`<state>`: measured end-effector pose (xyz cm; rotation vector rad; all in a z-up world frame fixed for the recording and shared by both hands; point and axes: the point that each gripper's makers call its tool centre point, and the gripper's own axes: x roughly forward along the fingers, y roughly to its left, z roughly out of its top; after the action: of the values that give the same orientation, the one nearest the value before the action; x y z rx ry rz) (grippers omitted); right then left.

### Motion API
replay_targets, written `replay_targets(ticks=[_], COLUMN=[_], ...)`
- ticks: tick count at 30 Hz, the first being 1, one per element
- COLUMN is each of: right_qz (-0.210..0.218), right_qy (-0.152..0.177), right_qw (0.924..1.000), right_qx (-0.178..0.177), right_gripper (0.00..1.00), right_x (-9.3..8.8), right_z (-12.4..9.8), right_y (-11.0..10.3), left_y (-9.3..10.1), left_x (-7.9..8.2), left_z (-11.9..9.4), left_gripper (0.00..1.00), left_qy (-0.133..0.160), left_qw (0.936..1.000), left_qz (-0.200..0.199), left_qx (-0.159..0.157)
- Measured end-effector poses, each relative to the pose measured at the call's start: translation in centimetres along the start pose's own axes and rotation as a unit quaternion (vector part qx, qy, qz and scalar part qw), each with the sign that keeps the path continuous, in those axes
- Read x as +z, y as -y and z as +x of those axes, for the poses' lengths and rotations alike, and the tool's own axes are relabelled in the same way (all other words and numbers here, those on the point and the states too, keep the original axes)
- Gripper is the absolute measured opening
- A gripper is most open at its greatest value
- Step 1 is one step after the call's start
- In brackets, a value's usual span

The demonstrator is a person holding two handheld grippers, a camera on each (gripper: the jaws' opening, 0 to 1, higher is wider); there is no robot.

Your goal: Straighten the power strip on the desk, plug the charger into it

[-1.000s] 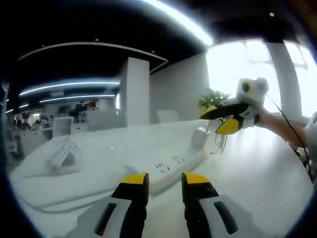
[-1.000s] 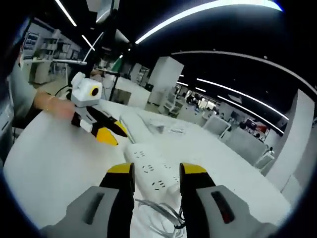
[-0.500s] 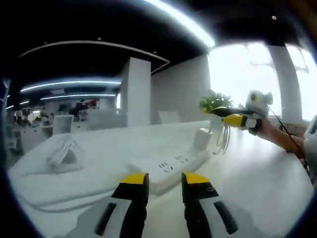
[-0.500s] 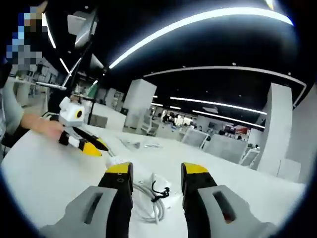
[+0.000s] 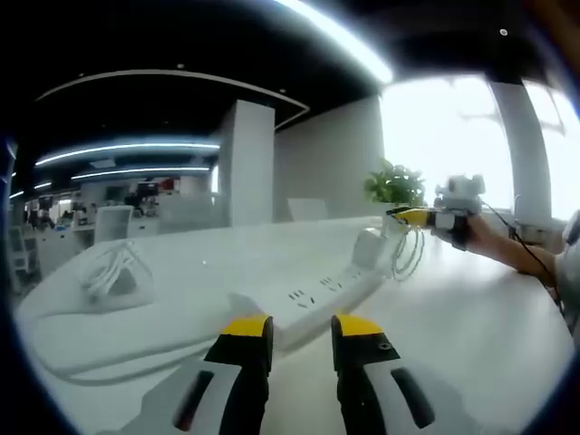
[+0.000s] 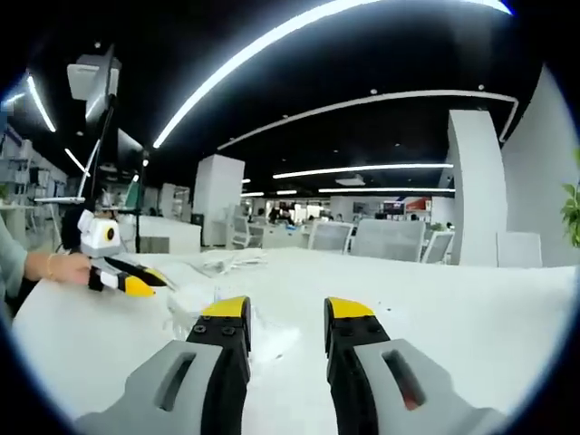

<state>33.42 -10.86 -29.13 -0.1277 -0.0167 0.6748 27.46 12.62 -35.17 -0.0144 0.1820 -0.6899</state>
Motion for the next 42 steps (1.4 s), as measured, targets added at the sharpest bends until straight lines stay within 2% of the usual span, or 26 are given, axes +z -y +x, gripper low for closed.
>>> replay_targets(ticks=[4,6,10,13,17,20,25,31,34,42], right_qz=[-0.024,-0.030,-0.029,0.002,-0.019,-0.005,-0.005,-0.010,-0.011,-0.005], right_qy=[-0.053,-0.073,-0.081,-0.104,-0.113,-0.111,-0.106,-0.107,-0.108,-0.110], right_qw=[0.9982,0.9962,0.9943,0.9919,0.9905,0.9903,0.9908,0.9903,0.9900,0.9902], right_qx=[0.016,0.037,0.063,0.074,0.077,0.084,0.084,0.088,0.091,0.086], right_gripper=[0.28,0.27,0.27,0.27,0.27,0.26,0.26,0.26,0.26,0.26], right_x=[-2.9,-4.1,-4.8,-5.8,-6.4,-6.5,-6.3,-6.4,-6.5,-6.7], right_z=[0.7,1.0,1.5,1.6,1.8,1.9,2.2,2.5,2.7,2.9], right_y=[-0.5,-1.6,-3.0,-3.8,-4.0,-4.5,-5.1,-5.8,-6.2,-5.9], left_y=[0.0,0.0,0.0,-0.2,-0.1,-0.4,-0.7,-0.6,-0.9,-1.1], left_x=[-0.1,-0.1,-0.2,-0.1,-0.4,-0.4,-0.5,-0.8,-0.7,-0.6], left_z=[0.0,0.1,0.1,0.1,0.3,0.2,0.5,0.9,1.1,1.6], left_gripper=[0.26,0.26,0.24,0.23,0.23,0.24,0.23,0.23,0.23,0.24], left_qy=[-0.002,-0.003,-0.005,-0.004,-0.009,-0.011,-0.009,-0.015,-0.013,-0.010], left_qw=[1.0000,1.0000,1.0000,1.0000,0.9999,0.9999,0.9998,0.9997,0.9998,0.9998], left_qz=[0.003,0.001,-0.002,0.001,0.002,0.001,-0.002,0.010,0.003,-0.009], left_qx=[0.003,0.003,0.003,0.008,0.005,0.005,0.016,0.014,0.015,0.014])
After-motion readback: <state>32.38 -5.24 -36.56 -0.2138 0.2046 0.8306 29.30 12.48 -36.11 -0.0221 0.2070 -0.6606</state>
